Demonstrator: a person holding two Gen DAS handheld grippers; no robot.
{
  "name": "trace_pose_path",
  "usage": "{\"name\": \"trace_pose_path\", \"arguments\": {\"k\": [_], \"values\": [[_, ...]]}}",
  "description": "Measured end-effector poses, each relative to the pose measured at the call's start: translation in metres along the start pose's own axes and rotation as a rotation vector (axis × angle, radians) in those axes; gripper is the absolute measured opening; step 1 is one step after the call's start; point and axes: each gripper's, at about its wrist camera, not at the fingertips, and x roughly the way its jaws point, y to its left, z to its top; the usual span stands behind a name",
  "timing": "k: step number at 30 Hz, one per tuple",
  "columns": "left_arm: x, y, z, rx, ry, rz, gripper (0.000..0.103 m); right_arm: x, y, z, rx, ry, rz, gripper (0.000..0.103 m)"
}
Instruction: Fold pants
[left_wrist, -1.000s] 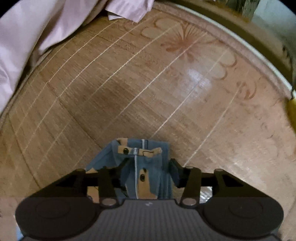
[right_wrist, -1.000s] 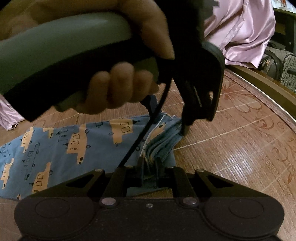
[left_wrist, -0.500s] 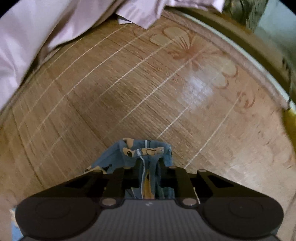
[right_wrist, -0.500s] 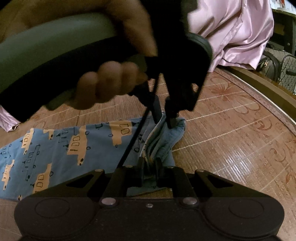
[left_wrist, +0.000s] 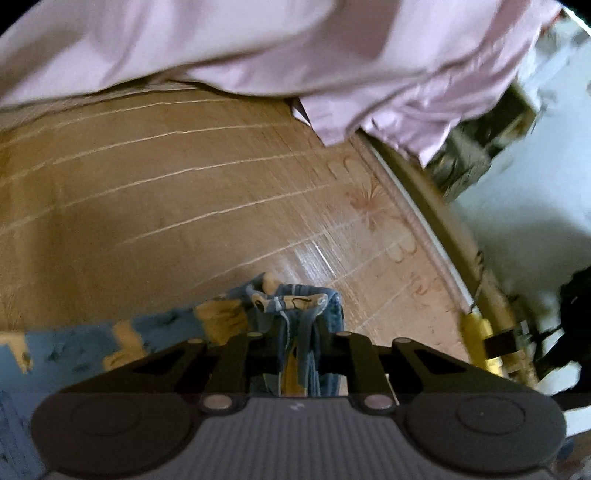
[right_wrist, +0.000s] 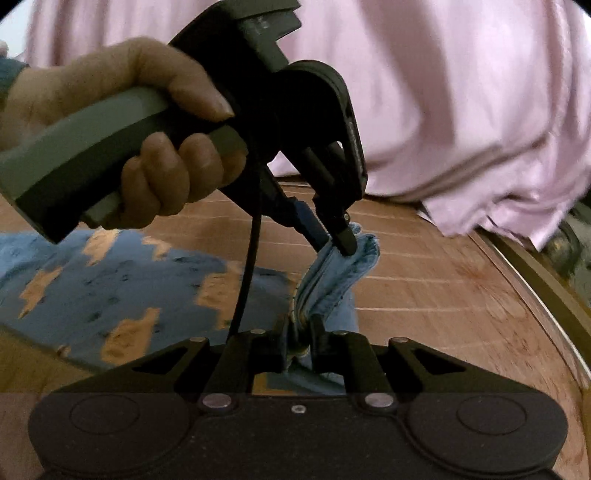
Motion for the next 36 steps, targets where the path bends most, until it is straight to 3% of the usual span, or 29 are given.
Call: {"name": "trace_pose_path", "arguments": {"k": [10,17,21,22,24,28,33,36], "values": [[-0.04,0.101,-0.052,-0.149,-0.077,-0.093,0.016,0.003,0.079,-0.002,-0.191,0.03,0.115,0.012],[-0.043,0.153,-0.081,-0.217,-0.107,-0.162,0.02,0.016,0.109,-0.015,-0.293,0.043,0.118,0.013],[-0.047,0.172,-0.091,-0.27,-0.127,-0.179,0.03,0.011,0.111,-0.017,-0.3,0.021,0.142,0.03],[-0.049,0.174,-0.092,-0.267,-0.131,-0.174,0.037,0.008,0.11,-0.017,-0.306,0.011,0.145,0.034],[-0.052,0.175,-0.093,-0.25,-0.137,-0.165,0.051,-0.001,0.108,-0.016,-0.309,-0.017,0.131,0.051],[-0.06,0.183,-0.097,-0.244,-0.148,-0.193,0.071,-0.005,0.1,-0.013,-0.261,-0.022,0.112,0.055],[-0.057,0.185,-0.094,-0.282,-0.145,-0.209,0.071,0.01,0.102,-0.014,-0.247,0.013,0.133,0.052],[-0.054,0.178,-0.09,-0.279,-0.136,-0.154,0.057,0.019,0.107,-0.017,-0.26,0.047,0.134,0.042]]}}
